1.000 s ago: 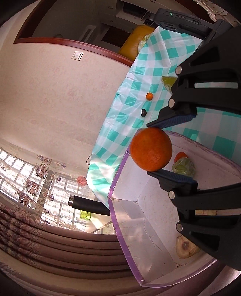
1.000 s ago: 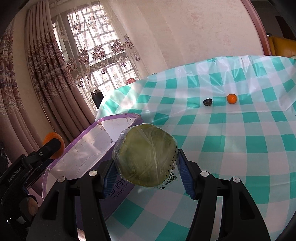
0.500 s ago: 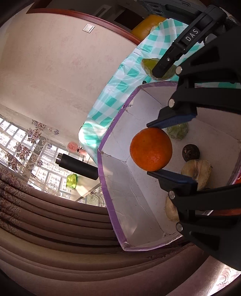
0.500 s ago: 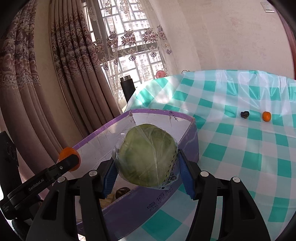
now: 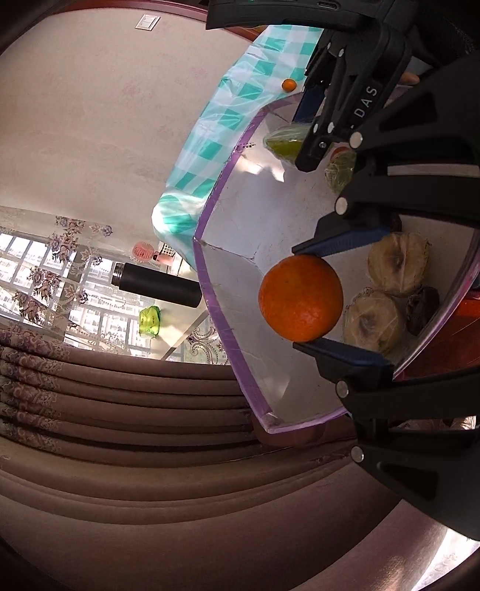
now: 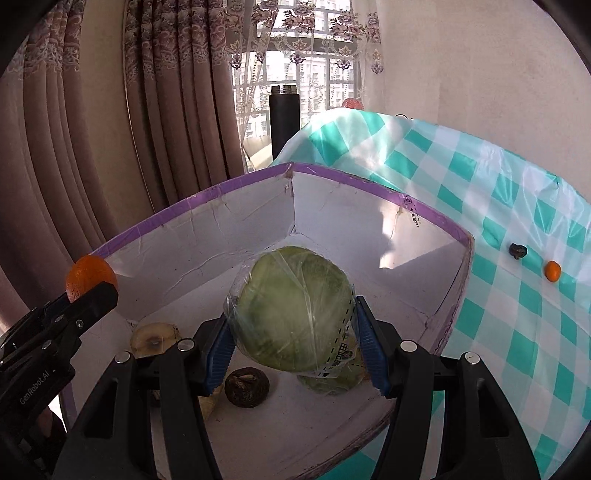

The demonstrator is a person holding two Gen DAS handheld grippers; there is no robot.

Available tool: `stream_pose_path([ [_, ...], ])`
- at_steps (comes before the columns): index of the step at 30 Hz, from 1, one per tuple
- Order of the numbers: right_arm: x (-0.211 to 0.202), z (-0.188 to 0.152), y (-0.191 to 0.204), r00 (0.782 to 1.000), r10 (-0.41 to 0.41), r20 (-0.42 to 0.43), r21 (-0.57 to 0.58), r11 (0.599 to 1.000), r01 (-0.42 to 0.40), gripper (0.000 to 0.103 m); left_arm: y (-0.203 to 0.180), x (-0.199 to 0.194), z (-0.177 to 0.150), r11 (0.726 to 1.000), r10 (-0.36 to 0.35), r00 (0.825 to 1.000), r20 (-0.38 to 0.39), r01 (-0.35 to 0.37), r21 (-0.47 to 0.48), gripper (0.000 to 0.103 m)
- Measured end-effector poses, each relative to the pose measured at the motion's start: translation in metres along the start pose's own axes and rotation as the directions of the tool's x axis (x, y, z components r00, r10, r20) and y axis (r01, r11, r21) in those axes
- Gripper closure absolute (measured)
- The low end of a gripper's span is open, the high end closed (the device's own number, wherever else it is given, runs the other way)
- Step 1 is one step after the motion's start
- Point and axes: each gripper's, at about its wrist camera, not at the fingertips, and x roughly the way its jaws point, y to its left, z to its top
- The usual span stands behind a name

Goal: Organize fruits
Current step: 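Open the left tool dropping the mandarin while the right tool releases the cabbage, then withdraw both open tools from the box toward the date and small mandarin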

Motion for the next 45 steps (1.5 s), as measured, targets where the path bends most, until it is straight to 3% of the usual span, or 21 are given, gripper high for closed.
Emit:
stream_pose_path([
  [6,0.023,0.003,0.011,0.990,-0.114,-0.079,-0.122,0.987,0.104,0.043,-0.009,0.026,0.005,0.988,0.097,0.990,-0.102,-0.083,0.129,0.058],
  [11,0.030,0.004,0.013,0.976,-0.176,-0.127,-0.185,0.971,0.151,0.042,-0.019,0.038,-0.001,0.966,0.165,0.978,-0.131,-0.134,0.220,0.057],
  [13,0.029,0.003,0.013,0.974,-0.199,-0.111,-0.206,0.963,0.174,0.025,-0.019,0.036,-0.001,0.971,0.143,0.981,-0.128,-0.114,0.211,0.038],
  [15,0.028,0.002,0.014,0.972,-0.213,-0.095,-0.219,0.957,0.189,0.018,-0.023,0.034,-0.001,0.971,0.131,0.984,-0.121,-0.103,0.217,0.025],
  [18,0.026,0.001,0.012,0.971,-0.223,-0.085,-0.211,0.957,0.201,0.016,-0.026,0.027,-0.002,0.951,0.222,0.974,-0.045,-0.206,0.230,0.003],
  [27,0.019,0.001,0.008,0.981,-0.193,-0.035,-0.171,0.968,0.185,0.015,-0.029,0.020,-0.005,0.944,0.220,0.975,-0.007,-0.211,0.255,0.002],
  [34,0.012,0.001,0.001,0.993,-0.118,0.012,-0.120,0.986,0.118,0.015,-0.039,0.016,-0.004,0.920,0.275,0.961,0.037,-0.275,0.280,0.002],
  [36,0.003,0.000,-0.006,0.995,-0.077,0.060,-0.077,0.994,0.082,0.015,-0.043,0.008,-0.002,0.914,0.285,0.956,0.073,-0.294,0.278,0.002],
  [40,-0.020,0.001,-0.027,0.986,-0.042,0.162,0.003,0.999,0.043,0.015,-0.057,-0.012,0.004,0.907,0.287,0.944,0.161,-0.322,0.272,0.002],
  [45,-0.051,-0.003,-0.076,0.962,-0.062,0.266,0.145,0.989,0.024,0.015,-0.092,-0.036,0.008,0.914,0.216,0.941,0.261,-0.289,0.285,0.002],
])
